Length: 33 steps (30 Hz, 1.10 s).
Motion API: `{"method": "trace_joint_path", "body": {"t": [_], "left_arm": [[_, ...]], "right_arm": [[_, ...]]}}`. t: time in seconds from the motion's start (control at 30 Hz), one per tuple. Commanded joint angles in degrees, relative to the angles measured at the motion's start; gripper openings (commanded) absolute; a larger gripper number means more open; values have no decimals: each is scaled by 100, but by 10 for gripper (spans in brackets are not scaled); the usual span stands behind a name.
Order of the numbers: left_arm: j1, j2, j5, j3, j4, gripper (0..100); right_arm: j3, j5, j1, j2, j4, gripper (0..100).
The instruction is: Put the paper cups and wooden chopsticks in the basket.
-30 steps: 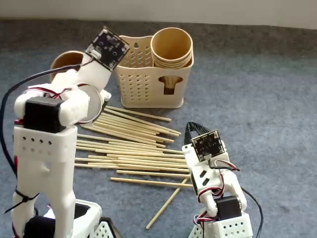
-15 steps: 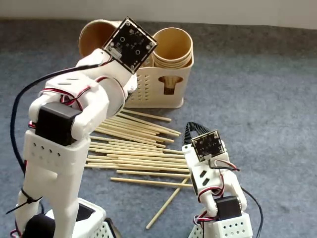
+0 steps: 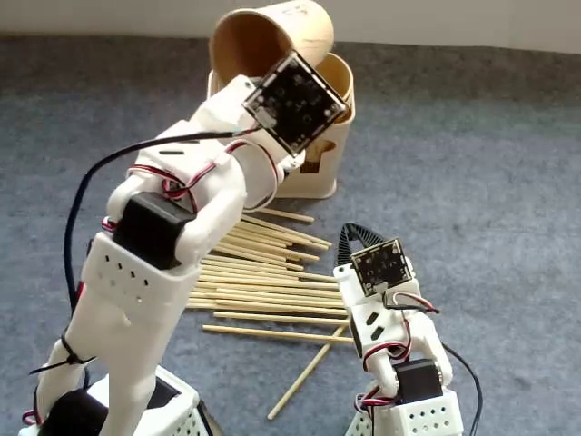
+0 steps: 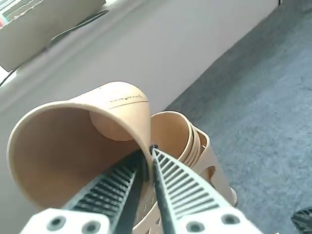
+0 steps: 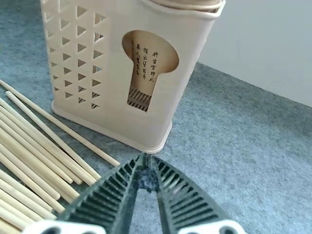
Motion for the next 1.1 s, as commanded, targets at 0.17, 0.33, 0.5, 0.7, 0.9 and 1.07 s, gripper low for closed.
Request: {"method": "trace_joint_path", "body": {"t": [0.17, 0.33, 0.5, 0.7, 0.9, 1.07], "left_arm": [[75, 13, -132, 760, -703, 6], [75, 13, -132, 1147, -941, 7], [40, 4, -132, 1174, -949, 37], [-198, 4, -97, 1288, -1213, 101], [-286, 4, -88, 1622, -1837, 101], [-479, 4, 589, 1771, -2541, 101]], "right_arm": [[567, 70, 22, -66, 22, 9], [567, 70, 22, -66, 22, 9], [567, 70, 22, -66, 22, 9], [567, 70, 22, -66, 22, 9], [567, 70, 22, -66, 22, 9], [567, 70, 22, -66, 22, 9]]}}
